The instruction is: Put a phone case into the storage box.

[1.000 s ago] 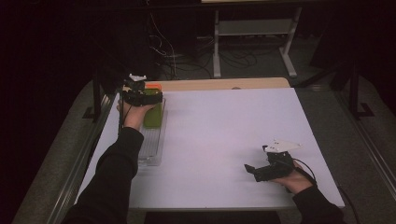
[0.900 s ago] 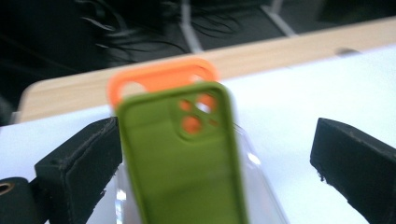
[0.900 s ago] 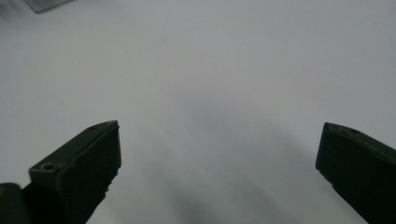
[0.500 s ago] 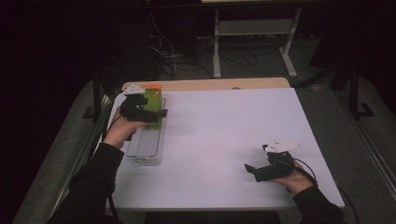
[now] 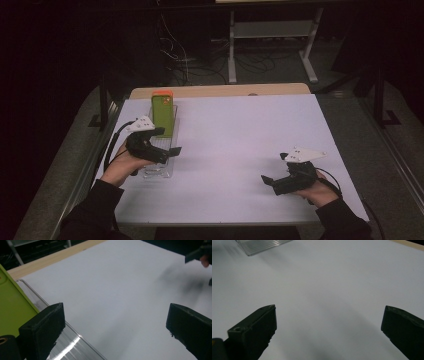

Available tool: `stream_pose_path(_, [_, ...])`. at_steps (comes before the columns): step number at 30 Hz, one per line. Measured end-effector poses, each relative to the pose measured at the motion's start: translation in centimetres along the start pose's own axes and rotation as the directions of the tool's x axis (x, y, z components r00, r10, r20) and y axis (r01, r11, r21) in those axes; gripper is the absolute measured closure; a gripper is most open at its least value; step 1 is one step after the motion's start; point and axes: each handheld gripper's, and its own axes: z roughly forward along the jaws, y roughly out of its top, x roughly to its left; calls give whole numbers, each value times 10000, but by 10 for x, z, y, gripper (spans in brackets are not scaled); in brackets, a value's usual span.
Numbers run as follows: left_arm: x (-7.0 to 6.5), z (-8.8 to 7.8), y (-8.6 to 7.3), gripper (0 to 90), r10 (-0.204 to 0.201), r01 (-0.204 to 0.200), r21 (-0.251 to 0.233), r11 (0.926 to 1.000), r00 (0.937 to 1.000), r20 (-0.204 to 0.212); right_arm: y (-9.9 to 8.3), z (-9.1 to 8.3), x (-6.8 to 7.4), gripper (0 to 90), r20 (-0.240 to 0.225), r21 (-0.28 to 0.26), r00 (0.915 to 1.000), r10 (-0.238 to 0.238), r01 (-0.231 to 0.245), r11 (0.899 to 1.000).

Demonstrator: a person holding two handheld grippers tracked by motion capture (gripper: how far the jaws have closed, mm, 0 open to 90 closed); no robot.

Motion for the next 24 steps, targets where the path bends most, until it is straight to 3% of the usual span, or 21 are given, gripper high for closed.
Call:
stream_pose_path(5, [-7,1,-16,17,-2,-1,64,10000,9990,448,4,-3,0,0,-99,-102,9999,-79,78,9999])
stream_pose_path(9, [-10,3,-27,17,-11,1,181,9998,9983,575,7,-5,1,0,-91,-157,9999,-112,111,9998])
stream_pose_path(16, [-14,3,-41,18,163,-183,415,9990,9987,487,11,-8,1,0,-171,-215,9998,-82,78,9997])
stream_pose_path(24, [-14,6,-46,18,269,-307,623,9976,9978,603,12,-7,1,0,-124,-252,9998,-179,176,9995])
